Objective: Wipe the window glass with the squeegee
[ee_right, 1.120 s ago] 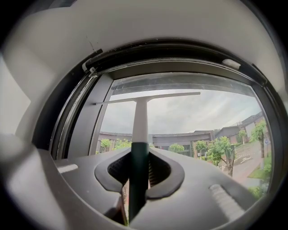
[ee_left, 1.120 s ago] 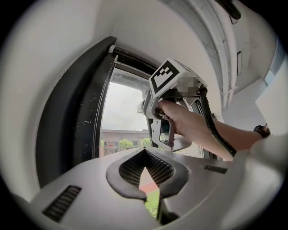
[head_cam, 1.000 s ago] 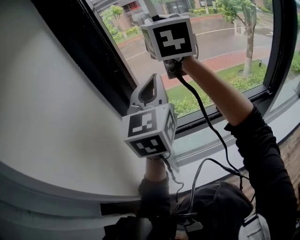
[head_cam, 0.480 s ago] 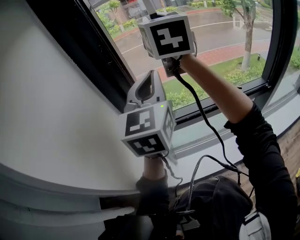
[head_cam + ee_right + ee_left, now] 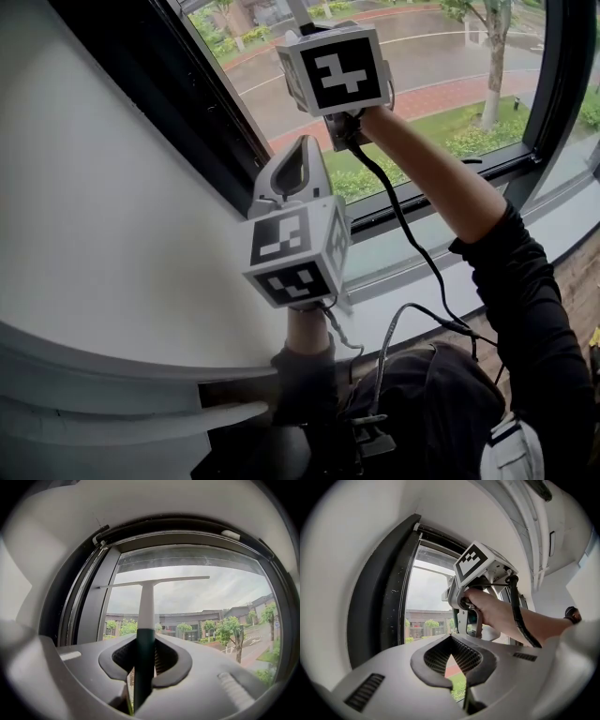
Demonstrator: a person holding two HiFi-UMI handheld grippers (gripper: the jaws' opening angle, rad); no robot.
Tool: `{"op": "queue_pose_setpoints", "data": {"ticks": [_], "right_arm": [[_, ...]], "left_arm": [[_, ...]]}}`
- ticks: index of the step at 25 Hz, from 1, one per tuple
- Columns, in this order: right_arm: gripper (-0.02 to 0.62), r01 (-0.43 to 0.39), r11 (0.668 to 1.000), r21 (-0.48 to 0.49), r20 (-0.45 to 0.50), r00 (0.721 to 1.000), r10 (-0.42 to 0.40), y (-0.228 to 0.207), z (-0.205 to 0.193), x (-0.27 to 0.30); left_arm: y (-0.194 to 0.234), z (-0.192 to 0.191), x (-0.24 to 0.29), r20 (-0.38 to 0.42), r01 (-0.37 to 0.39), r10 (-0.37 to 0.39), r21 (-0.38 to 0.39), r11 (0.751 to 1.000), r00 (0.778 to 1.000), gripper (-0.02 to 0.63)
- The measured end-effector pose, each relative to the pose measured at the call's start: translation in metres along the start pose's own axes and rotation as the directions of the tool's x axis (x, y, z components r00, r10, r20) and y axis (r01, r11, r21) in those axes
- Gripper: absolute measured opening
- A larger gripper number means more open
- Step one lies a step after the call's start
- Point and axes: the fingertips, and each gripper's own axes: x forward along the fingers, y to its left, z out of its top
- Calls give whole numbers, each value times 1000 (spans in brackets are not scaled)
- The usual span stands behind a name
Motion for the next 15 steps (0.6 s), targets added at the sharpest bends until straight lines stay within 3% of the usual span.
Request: {"op": "queue_pose_setpoints", "data": {"ticks": [15], "right_arm": [[61,14,1000,5,-46,999,-14,2,-35,-5]], "left_arm": [[6,-22,-9,-23,-15,14,-46,999,1000,0]]}}
